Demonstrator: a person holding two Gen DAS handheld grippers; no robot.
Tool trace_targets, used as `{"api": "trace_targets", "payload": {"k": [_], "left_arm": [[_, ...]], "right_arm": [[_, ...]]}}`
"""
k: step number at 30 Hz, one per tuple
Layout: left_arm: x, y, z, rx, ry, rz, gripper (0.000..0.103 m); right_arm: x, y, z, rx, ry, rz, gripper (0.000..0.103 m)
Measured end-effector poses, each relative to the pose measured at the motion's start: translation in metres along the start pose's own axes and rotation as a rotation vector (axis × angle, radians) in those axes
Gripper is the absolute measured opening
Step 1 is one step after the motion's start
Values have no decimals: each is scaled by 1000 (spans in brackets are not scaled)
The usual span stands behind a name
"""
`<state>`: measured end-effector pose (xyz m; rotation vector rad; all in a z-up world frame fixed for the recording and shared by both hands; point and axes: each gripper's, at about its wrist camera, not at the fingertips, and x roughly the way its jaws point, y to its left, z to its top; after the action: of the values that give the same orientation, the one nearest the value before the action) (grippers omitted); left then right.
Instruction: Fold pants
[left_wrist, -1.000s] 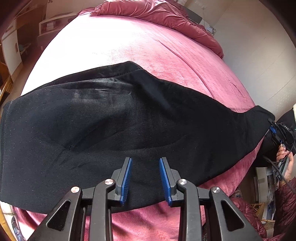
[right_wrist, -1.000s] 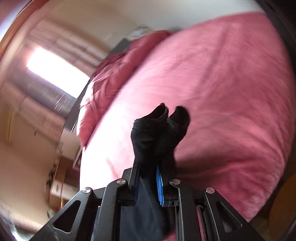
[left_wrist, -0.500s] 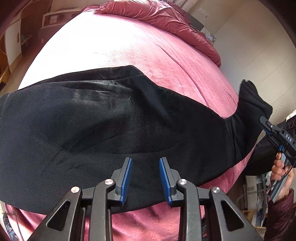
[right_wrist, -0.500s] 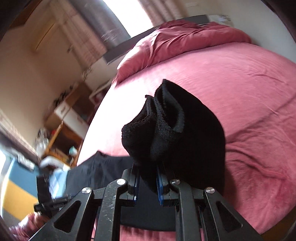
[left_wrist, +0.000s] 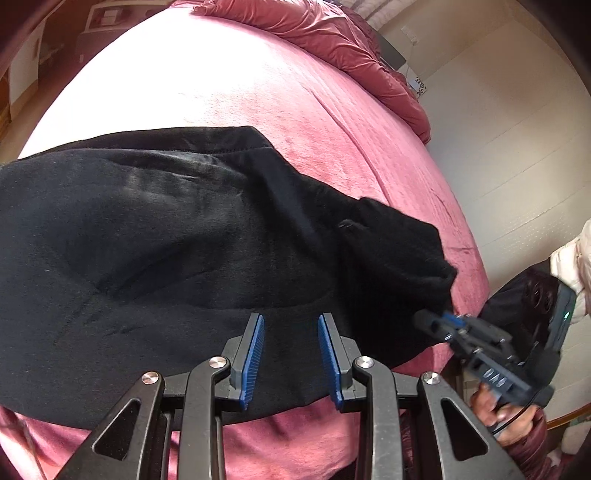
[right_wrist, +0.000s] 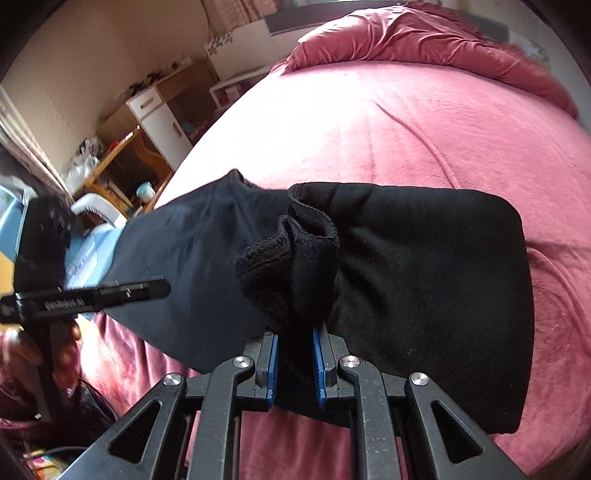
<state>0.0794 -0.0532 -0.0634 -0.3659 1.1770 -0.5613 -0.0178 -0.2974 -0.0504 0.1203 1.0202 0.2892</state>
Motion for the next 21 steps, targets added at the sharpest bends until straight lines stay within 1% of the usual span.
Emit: {"api": "trace_targets", "payload": {"k": [2, 5, 10, 12, 13, 14, 16, 18, 21], "left_arm": [[2, -2, 3, -7, 9, -26, 33], [8, -7, 6, -23, 32, -68, 37], [17, -11, 7, -53, 70, -123, 42], [23, -13, 10, -75, 93, -142, 42], [23, -13, 7, -88, 100, -149, 43], [26, -13, 9, -100, 108, -159, 44], [30, -13, 10, -130, 120, -176, 55], [37, -18, 11, -149, 133, -174, 58], [42, -25, 11, -150, 144, -177, 58]], "right_arm": [[6, 6, 1, -27, 17, -2, 17], [7, 9, -3, -70, 30, -13, 20], [3, 5, -4, -57, 30, 22, 28], [0, 4, -10, -38, 33, 73, 41], [-2, 5, -9, -34, 28, 88, 52], [-4, 5, -10, -38, 22, 89, 54], [-8, 3, -13, -30, 21, 84, 54], [-12, -1, -16, -15, 21, 87, 54], [-26, -13, -24, 25, 7, 70, 54]]}}
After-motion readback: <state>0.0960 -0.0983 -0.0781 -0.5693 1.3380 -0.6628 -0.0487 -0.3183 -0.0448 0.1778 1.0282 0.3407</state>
